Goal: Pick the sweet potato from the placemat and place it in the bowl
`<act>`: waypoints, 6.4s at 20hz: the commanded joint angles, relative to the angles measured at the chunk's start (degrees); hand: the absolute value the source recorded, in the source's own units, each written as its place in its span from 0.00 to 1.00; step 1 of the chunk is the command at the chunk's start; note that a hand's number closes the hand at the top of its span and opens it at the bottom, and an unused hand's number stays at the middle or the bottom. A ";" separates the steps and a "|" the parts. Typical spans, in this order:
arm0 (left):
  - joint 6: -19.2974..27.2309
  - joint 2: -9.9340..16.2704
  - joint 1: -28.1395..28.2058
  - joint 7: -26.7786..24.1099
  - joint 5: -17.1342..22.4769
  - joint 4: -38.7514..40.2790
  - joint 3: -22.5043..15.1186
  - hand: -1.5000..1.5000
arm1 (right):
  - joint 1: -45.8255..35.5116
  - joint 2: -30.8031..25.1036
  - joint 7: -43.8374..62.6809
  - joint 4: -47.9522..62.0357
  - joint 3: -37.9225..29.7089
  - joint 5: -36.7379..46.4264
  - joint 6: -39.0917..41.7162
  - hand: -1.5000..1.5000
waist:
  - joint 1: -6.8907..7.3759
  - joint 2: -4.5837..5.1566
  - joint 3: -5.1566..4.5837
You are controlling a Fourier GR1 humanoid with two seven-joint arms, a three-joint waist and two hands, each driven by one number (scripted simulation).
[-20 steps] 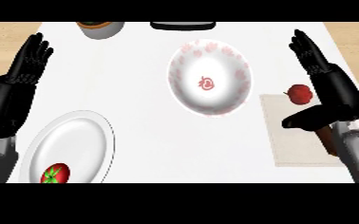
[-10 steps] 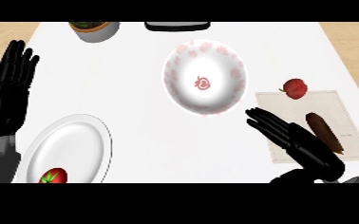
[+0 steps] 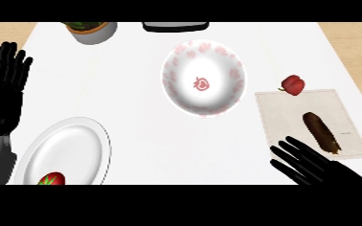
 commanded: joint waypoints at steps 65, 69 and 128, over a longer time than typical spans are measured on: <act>-10.86 -7.58 -6.28 3.81 -7.92 3.67 10.01 0.50 | -17.88 16.50 7.76 35.38 -12.48 45.67 23.03 0.00 | 2.78 0.63 0.15; -10.37 -8.85 -4.62 3.00 -9.41 1.60 9.36 0.50 | -16.35 14.68 5.01 43.30 -17.02 45.73 13.90 0.00 | 2.66 0.64 0.17; -11.01 -11.42 -8.02 4.58 -12.24 2.46 8.52 0.50 | -85.92 6.52 -36.80 93.85 -42.46 13.82 47.10 1.00 | 5.90 0.97 0.12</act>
